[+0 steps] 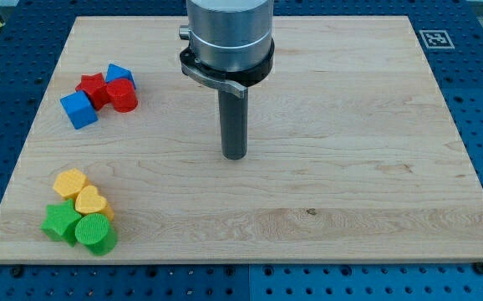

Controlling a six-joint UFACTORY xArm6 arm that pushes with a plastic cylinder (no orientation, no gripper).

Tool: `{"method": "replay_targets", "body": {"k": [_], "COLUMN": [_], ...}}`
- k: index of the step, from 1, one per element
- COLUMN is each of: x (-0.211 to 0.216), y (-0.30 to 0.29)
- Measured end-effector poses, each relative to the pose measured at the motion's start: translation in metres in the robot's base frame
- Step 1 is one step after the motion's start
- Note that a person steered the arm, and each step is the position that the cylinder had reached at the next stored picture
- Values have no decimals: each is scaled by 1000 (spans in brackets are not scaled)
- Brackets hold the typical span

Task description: Move the green circle right a bit

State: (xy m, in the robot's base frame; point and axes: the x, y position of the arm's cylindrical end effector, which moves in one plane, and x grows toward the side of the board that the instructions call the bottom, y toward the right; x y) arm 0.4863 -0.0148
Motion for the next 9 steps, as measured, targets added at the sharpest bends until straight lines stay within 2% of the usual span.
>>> {"method": "replay_targets", "body": {"k": [1,2,6,7,9], "x": [0,0,8,31,130], "y": [-10,-55,-273,-290,-287]}}
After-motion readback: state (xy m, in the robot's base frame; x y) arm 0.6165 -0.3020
